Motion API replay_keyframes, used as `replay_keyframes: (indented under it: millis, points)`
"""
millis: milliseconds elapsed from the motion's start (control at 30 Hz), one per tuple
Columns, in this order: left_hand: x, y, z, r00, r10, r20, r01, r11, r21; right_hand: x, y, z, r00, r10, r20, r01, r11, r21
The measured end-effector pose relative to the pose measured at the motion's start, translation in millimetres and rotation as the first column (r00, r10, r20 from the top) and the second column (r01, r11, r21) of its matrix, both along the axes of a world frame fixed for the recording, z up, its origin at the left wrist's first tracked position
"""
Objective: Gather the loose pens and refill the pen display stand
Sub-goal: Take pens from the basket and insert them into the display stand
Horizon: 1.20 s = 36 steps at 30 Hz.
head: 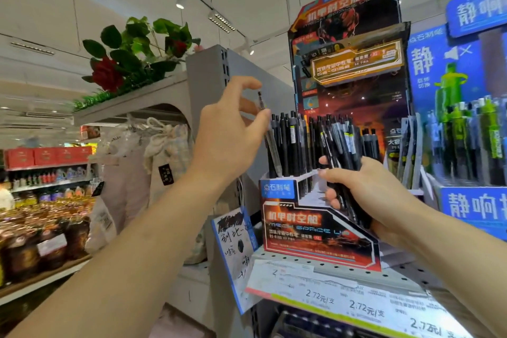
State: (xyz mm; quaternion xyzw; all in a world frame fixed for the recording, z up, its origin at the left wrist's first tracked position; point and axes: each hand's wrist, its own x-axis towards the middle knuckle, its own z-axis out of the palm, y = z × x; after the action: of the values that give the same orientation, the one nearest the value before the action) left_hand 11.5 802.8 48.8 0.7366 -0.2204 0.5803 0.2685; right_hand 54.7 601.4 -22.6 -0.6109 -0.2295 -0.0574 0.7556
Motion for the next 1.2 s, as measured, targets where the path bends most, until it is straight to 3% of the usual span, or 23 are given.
replay_keyframes:
  millis: [233, 333, 400, 500, 733, 933, 1100, 1200]
  points:
    - [4.4, -10.1, 10.8, 0.999, 0.028, -0.022, -0.027, 0.999, 0.047, -3.6, -1.3, -0.2, 1.000, 0.011, 0.003, -0.011, 1.000, 0.004]
    - [10.0, -8.4, 9.9, 0.993, 0.051, -0.110, -0.044, 0.997, 0.069, -1.9, -1.1, -1.0, 1.000, 0.002, 0.012, -0.002, 1.000, 0.002]
    - [13.7, -9.4, 6.5, 0.979, 0.134, -0.153, -0.112, 0.983, 0.146, -0.8, -1.8, -1.5, 1.000, -0.004, 0.023, 0.005, 1.000, -0.001]
    - [17.1, -12.8, 4.2, 0.964, 0.247, -0.101, -0.215, 0.943, 0.253, 0.3, -3.4, -2.2, 0.998, -0.042, 0.042, 0.044, 0.998, -0.047]
    - [18.4, -6.2, 2.7, 0.920, 0.329, -0.213, -0.264, 0.922, 0.282, 1.7, -3.8, -2.8, 0.994, -0.083, 0.071, 0.087, 0.995, -0.051]
    - [21.7, -8.3, -5.3, 0.958, 0.172, -0.228, -0.152, 0.983, 0.106, -1.6, -1.2, -1.6, 0.988, -0.056, 0.141, 0.056, 0.998, 0.007]
    - [19.3, -18.5, -20.0, 0.923, -0.236, -0.305, 0.191, 0.967, -0.170, -4.0, 0.1, -2.3, 0.963, -0.106, 0.249, 0.135, 0.985, -0.106]
    - [17.5, -27.0, -27.4, 0.868, -0.379, -0.319, 0.320, 0.921, -0.223, -3.1, 0.2, -3.5, 0.944, -0.151, 0.293, 0.209, 0.961, -0.179]
